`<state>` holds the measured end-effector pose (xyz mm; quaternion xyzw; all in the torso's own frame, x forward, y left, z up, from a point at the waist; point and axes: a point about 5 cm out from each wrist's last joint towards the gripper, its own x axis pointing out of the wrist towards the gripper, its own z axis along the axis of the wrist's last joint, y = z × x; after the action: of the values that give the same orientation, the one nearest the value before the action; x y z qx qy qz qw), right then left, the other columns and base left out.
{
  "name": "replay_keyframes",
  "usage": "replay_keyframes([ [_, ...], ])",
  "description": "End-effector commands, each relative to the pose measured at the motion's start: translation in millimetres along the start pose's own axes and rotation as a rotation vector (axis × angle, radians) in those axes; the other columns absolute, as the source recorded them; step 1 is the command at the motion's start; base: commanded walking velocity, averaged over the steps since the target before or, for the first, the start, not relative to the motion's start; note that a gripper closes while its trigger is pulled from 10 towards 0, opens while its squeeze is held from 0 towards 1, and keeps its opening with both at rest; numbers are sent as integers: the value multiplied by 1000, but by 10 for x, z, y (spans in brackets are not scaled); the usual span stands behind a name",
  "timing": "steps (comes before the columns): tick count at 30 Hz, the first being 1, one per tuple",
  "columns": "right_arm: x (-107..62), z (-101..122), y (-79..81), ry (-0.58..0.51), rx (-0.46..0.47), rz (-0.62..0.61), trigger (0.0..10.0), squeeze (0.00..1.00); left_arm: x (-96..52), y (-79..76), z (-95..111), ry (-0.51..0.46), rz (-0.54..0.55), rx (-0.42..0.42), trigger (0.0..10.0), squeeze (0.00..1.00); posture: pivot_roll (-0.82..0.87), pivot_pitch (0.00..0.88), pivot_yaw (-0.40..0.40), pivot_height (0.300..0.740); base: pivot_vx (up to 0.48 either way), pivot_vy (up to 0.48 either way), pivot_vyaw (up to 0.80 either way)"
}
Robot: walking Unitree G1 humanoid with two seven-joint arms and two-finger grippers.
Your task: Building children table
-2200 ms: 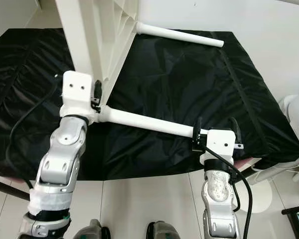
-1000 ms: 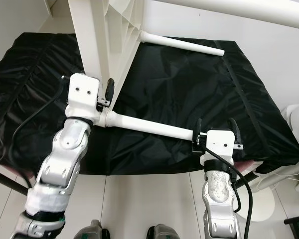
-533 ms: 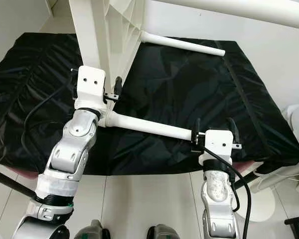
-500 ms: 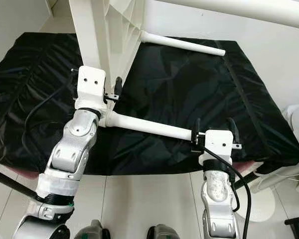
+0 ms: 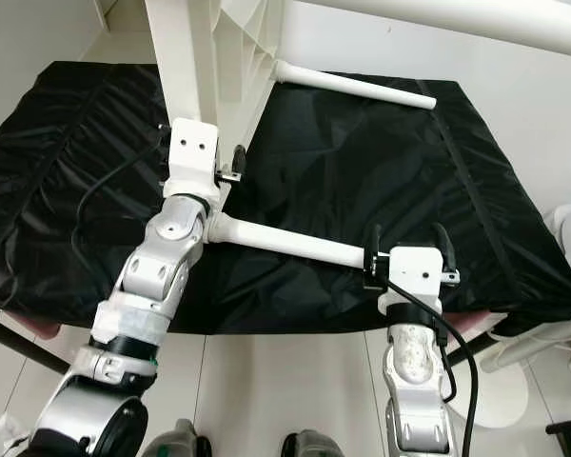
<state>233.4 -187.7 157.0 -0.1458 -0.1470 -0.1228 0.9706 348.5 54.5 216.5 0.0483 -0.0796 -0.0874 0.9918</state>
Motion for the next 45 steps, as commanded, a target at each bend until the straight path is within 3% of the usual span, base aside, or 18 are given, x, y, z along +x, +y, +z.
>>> replay_keyframes([
  [1,-7,-4,-11,5,-12,-4,10000,0,35,-72,-12,5,-24,5,10000,0,-11,54,0,740,0,0,0],
  [15,9,4,-18,2,-11,-19,10000,0,108,4,3,-16,39,-2,10000,0,-12,51,-2,740,0,0,0],
  [16,16,6,-13,0,-10,-18,10000,0,132,20,12,-21,57,2,0,0,-10,49,-2,740,0,0,0],
  [28,38,3,-16,-4,-9,-25,10000,0,170,95,79,-78,131,41,0,0,-6,44,4,740,0,0,0],
  [38,23,7,-38,-5,-14,-37,10000,0,12,256,153,-124,289,97,0,0,-16,49,13,740,0,0,0],
  [41,19,3,-45,-2,-14,-37,10000,0,-71,452,168,-122,391,125,0,0,-7,52,4,740,0,0,0],
  [42,19,3,-45,-2,-14,-37,10000,0,-71,452,168,-122,391,125,0,0,-7,52,4,740,0,0,0],
  [43,27,1,-40,-2,-14,-33,10000,0,-102,580,186,-122,448,134,0,0,-2,53,-2,740,0,0,0],
  [44,27,1,-40,-2,-14,-33,10000,0,-102,580,186,-122,448,134,0,0,-2,53,-2,740,0,0,0],
  [45,39,2,-35,-4,-15,-27,10000,0,-128,714,200,-117,497,124,0,0,3,53,-8,740,0,0,0],
])
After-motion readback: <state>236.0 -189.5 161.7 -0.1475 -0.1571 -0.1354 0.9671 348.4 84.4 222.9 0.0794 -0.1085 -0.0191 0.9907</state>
